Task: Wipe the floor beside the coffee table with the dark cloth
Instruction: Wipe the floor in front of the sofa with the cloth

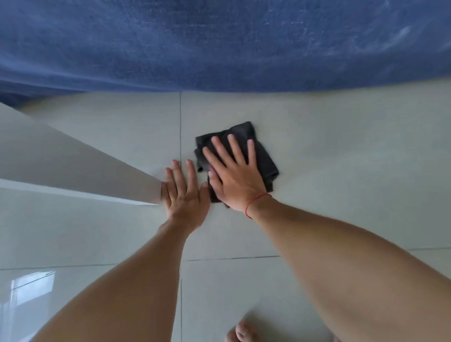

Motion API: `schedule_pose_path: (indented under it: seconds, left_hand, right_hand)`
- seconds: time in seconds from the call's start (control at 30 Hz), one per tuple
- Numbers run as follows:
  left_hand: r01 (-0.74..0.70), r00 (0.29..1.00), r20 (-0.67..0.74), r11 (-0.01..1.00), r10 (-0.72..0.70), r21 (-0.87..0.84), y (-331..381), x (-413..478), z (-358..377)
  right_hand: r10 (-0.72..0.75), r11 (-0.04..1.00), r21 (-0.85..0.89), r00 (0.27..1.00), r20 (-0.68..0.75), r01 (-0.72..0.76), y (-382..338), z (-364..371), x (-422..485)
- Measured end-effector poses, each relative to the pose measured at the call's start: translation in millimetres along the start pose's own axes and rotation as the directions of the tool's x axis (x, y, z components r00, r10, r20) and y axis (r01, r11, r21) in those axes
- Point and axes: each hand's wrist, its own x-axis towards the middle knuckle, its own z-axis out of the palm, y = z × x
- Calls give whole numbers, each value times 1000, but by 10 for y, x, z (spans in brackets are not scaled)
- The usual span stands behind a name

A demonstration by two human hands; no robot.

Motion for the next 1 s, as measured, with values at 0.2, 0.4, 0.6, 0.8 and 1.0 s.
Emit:
schedule_pose_path:
  seconds: [0.2, 0.4, 0.6, 0.8, 1.0]
  left_hand:
    - [0, 1000, 9, 1000, 0, -13, -3, -2, -3]
    - [10, 1000, -8, 999, -10, -33, -16, -10, 3]
    - [14, 1000, -2, 1000, -14, -11, 14, -33, -31]
    - [12, 999, -35, 997, -15, -76, 123, -557, 270]
    - [57, 998, -7, 992, -59, -112, 91, -840, 428]
  right_hand:
    - [-130, 990, 50, 991, 28, 128, 390, -82, 151]
    - [446, 892, 109, 893, -63, -438, 1456, -251, -136]
    - [624, 780, 101, 779, -64, -617, 1492, -149, -1105]
    - [363, 930, 98, 928, -87, -355, 365, 84, -1360]
    - [42, 993, 112, 999, 4, -42, 28, 169, -1719]
